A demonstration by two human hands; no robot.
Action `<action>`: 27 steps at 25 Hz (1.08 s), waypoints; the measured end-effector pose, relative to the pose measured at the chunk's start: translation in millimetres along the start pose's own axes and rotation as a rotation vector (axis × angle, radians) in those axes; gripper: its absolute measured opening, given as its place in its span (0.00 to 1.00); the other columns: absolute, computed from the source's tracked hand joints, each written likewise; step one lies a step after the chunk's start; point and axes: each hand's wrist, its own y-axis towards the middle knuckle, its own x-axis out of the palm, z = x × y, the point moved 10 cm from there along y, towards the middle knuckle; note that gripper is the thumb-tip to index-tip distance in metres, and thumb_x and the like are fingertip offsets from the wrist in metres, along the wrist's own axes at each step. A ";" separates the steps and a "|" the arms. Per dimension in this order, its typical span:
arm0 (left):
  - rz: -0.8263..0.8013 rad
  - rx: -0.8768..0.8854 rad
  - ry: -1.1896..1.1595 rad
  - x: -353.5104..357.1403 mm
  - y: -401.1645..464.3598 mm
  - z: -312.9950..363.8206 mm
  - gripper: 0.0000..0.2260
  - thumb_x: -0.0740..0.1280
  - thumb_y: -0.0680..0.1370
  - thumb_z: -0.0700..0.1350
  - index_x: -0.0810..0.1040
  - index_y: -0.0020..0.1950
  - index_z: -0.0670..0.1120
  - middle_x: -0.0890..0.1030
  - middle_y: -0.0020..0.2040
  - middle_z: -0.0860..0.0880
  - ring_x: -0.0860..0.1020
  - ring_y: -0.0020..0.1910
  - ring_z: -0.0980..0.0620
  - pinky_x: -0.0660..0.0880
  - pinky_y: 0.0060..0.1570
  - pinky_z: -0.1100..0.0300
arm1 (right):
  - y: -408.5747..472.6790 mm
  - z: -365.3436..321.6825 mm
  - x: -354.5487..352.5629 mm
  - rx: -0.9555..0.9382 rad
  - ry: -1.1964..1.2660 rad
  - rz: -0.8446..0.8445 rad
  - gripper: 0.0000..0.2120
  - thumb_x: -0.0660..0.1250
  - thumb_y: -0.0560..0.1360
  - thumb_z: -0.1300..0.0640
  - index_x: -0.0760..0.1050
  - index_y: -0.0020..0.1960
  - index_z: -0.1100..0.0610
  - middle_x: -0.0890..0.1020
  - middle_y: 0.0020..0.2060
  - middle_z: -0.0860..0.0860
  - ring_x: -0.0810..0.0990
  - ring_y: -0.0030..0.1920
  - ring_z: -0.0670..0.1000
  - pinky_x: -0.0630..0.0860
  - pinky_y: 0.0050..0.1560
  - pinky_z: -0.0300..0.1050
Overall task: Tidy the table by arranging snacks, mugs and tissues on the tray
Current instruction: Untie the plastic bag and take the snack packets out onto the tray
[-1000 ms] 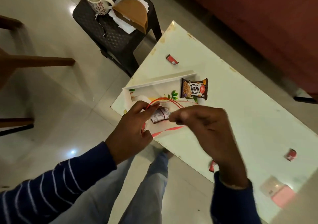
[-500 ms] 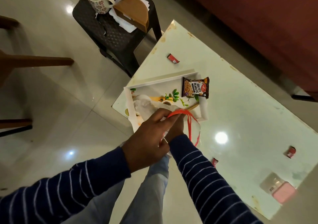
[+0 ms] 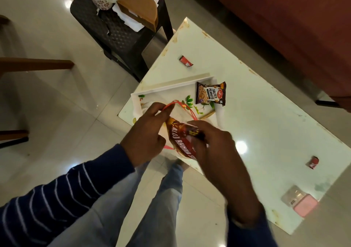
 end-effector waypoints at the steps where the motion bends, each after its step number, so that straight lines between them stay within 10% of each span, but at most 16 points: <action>1: 0.005 -0.015 0.022 -3.3 1.7 -5.8 0.39 0.71 0.69 0.32 0.62 0.78 0.48 0.69 0.67 0.49 0.68 0.53 0.60 0.64 0.42 0.83 | -6.6 -3.0 -18.0 -0.015 0.085 0.026 0.10 0.66 0.79 0.53 0.80 0.59 0.47 0.86 0.48 0.44 0.84 0.48 0.43 0.77 0.45 0.33; 7: 0.015 0.028 0.045 -9.3 1.7 -11.0 0.34 0.68 0.66 0.28 0.72 0.71 0.45 0.75 0.64 0.47 0.75 0.52 0.54 0.67 0.53 0.72 | 2.7 101.8 -116.9 0.175 0.500 0.349 0.08 0.66 0.79 0.49 0.81 0.56 0.47 0.87 0.50 0.49 0.86 0.49 0.51 0.84 0.46 0.47; 14: 0.022 0.044 0.083 -0.6 -2.7 -11.3 0.30 0.70 0.68 0.31 0.74 0.69 0.46 0.77 0.64 0.48 0.70 0.49 0.60 0.65 0.49 0.79 | 125.6 260.6 -38.9 0.467 0.371 0.111 0.16 0.66 0.80 0.57 0.75 0.66 0.61 0.82 0.58 0.61 0.81 0.58 0.63 0.80 0.51 0.55; 18: 0.008 0.025 0.100 9.1 -1.2 -13.7 0.31 0.72 0.69 0.32 0.73 0.71 0.45 0.76 0.66 0.47 0.75 0.61 0.48 0.68 0.57 0.66 | 158.5 295.6 -11.2 0.534 0.224 0.030 0.19 0.67 0.80 0.56 0.73 0.68 0.62 0.80 0.60 0.63 0.80 0.59 0.64 0.78 0.59 0.63; 25: 0.036 0.013 0.076 14.5 4.5 -11.4 0.32 0.74 0.70 0.38 0.69 0.73 0.47 0.74 0.67 0.48 0.70 0.63 0.56 0.59 0.60 0.73 | 102.0 195.2 -99.0 0.205 -0.051 0.612 0.11 0.66 0.76 0.58 0.79 0.56 0.59 0.85 0.51 0.56 0.84 0.46 0.50 0.78 0.50 0.35; 27: 0.031 0.020 0.059 18.3 4.8 -7.8 0.33 0.75 0.70 0.40 0.68 0.74 0.47 0.73 0.67 0.47 0.70 0.63 0.54 0.59 0.58 0.74 | 69.5 130.3 -93.6 0.009 0.272 0.408 0.09 0.65 0.74 0.60 0.84 0.48 0.54 0.87 0.44 0.52 0.86 0.44 0.50 0.83 0.48 0.45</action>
